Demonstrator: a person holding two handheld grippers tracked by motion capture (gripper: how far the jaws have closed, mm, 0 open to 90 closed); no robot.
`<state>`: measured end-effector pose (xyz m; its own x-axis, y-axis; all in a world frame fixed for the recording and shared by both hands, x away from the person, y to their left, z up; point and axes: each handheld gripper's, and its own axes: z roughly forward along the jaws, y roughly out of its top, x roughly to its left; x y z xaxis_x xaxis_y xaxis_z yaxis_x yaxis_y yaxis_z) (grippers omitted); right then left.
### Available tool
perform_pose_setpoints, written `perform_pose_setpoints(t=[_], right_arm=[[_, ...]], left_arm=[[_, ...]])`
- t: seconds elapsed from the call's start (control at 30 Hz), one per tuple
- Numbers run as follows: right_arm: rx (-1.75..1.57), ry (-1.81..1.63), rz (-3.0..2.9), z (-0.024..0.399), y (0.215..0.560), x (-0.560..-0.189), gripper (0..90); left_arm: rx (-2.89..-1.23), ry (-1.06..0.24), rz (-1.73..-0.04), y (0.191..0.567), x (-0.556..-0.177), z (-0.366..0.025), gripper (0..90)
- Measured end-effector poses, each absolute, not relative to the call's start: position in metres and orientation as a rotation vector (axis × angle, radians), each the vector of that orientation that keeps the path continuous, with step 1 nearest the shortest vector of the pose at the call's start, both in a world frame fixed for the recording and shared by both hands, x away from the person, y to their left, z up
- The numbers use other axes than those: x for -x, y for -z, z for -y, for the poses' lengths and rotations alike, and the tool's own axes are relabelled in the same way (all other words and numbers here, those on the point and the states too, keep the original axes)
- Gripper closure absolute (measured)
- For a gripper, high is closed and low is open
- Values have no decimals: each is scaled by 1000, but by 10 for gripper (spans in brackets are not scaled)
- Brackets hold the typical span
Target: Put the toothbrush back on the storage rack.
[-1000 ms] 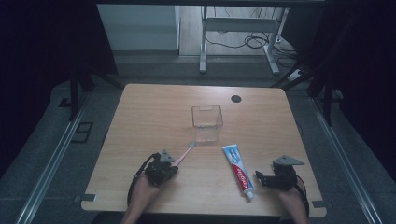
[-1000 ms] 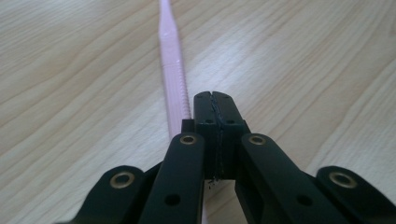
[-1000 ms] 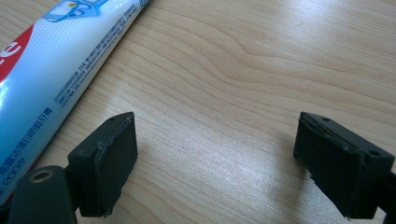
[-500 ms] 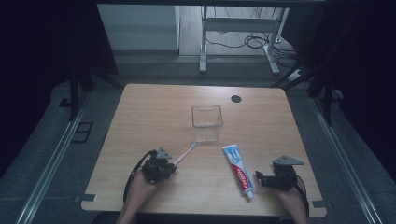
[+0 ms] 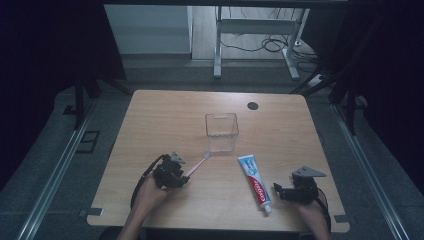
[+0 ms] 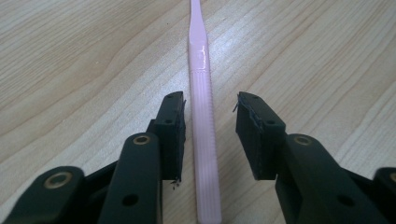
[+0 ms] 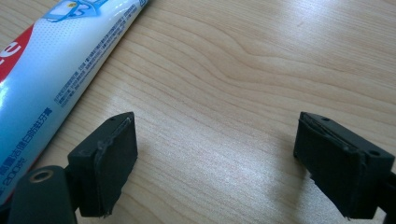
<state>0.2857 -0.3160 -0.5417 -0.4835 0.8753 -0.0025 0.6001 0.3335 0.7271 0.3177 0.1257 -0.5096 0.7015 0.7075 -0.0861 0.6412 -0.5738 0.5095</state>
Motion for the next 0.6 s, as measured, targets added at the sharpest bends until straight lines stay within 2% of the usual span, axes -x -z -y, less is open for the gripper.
perform_pose_setpoints(t=[0.3, 0.6], right_arm=[[-1307, -950, -2209, 316, 542, -286, 132], [-1308, -951, -2209, 316, 542, -286, 131]], left_arm=[[-2495, -111, -1027, 508, -338, -109, 550], [-2588, -88, -1042, 505, -357, -92, 572]])
